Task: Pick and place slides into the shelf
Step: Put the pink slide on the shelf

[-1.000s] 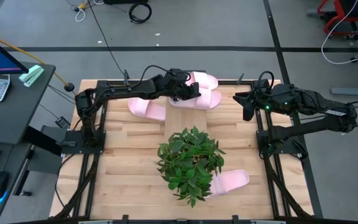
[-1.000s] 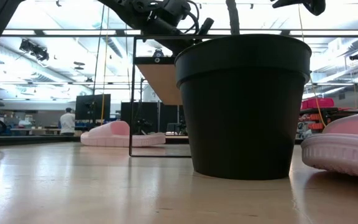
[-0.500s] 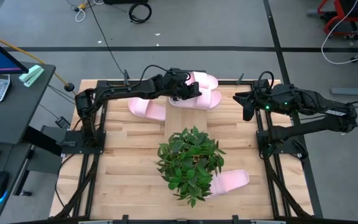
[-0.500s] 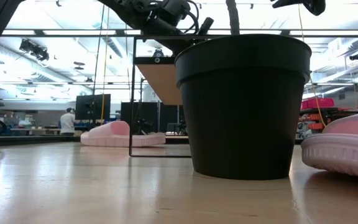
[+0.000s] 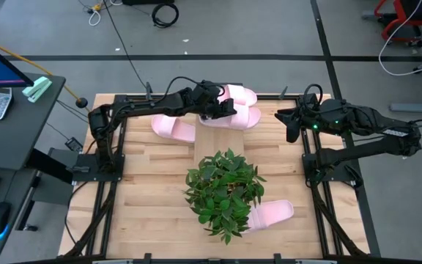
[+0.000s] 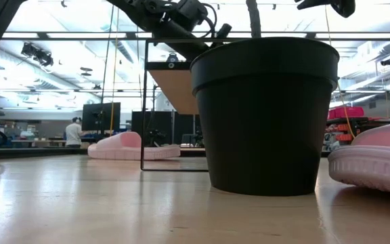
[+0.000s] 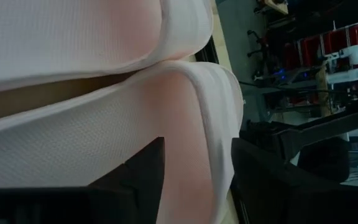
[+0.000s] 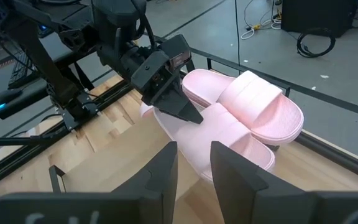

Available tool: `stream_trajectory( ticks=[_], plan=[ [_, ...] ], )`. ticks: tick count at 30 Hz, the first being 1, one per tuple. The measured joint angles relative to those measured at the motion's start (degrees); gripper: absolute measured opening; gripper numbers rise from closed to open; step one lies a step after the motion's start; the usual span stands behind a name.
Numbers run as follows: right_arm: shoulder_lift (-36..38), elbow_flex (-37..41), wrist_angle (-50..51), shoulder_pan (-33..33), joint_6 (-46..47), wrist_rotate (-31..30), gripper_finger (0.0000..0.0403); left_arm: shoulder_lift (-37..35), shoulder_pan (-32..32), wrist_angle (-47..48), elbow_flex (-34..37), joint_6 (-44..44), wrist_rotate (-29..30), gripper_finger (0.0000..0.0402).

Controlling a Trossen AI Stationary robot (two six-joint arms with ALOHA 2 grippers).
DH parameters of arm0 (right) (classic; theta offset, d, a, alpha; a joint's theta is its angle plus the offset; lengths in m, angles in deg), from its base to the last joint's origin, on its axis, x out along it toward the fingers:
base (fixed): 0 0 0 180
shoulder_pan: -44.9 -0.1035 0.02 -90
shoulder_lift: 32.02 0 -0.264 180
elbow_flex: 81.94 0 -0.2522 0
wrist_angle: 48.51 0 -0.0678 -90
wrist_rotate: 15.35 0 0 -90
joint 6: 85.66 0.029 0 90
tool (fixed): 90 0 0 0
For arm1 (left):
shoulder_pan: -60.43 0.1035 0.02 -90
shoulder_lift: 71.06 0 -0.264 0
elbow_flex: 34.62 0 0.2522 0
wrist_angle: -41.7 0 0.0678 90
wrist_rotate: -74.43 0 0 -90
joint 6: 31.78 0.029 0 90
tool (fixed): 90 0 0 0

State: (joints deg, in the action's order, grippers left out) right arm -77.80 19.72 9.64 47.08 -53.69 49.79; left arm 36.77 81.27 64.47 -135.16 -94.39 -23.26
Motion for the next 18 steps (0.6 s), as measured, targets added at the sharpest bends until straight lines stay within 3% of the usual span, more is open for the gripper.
stream_trajectory(
  ticks=[8,18],
  plan=[
    [0.0,0.0,1.8,0.0,1.4,0.0,0.0103,-2.1,1.0,1.7,0.0,1.3,0.5,0.0173],
    [0.0,0.0,2.3,0.0,1.4,0.0,0.0103,-8.8,3.4,12.7,0.0,7.7,4.4,0.0178]
  ],
)
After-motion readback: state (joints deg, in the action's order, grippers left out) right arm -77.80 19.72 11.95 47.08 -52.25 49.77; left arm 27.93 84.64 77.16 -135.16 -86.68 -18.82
